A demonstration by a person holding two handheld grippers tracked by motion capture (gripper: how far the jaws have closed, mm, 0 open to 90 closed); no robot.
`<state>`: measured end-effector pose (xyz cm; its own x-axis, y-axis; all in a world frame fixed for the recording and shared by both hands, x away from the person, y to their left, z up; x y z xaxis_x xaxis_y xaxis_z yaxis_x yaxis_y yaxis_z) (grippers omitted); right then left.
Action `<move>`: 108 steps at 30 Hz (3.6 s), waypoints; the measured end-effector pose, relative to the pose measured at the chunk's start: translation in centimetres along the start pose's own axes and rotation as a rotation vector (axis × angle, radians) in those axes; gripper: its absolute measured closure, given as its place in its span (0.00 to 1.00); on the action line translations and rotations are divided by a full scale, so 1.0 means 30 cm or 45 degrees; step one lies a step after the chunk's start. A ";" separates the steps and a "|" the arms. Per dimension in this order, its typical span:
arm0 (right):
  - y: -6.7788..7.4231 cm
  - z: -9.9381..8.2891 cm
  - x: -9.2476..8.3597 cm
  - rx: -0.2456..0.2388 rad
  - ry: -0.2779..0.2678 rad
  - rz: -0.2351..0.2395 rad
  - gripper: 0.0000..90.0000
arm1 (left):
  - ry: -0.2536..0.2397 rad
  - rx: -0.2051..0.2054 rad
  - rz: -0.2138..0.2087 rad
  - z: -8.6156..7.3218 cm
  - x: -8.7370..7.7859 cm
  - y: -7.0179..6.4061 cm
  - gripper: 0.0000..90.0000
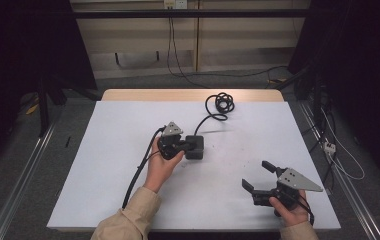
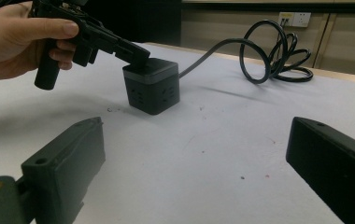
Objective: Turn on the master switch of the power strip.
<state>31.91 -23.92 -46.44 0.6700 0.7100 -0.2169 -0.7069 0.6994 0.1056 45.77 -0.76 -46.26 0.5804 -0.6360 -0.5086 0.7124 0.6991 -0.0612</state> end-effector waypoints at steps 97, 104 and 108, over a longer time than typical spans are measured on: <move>0.010 0.003 0.003 0.005 -0.005 0.012 0.04 | -0.102 -0.151 0.096 -0.225 -0.444 0.211 0.08; 0.011 0.002 0.005 0.002 -0.002 0.013 0.04 | -0.084 -0.148 0.124 -0.275 -0.490 0.248 0.08; 0.011 0.002 0.005 0.002 -0.002 0.013 0.04 | -0.071 -0.137 0.142 -0.304 -0.509 0.264 0.08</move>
<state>31.80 -23.56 -46.37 0.6628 0.7174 -0.2144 -0.7136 0.6920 0.1092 38.94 17.47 -46.81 0.6768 -0.5672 -0.4692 0.5975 0.7956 -0.1000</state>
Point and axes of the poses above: each handheld gripper's, and its own axes: x roughly forward along the jaws, z roughly out of its top, y roughly to its left, the point moved 7 cm from there along x, roughly forward along the jaws, and after that the axes turned 12 degrees about z, right-handed, at the moved point
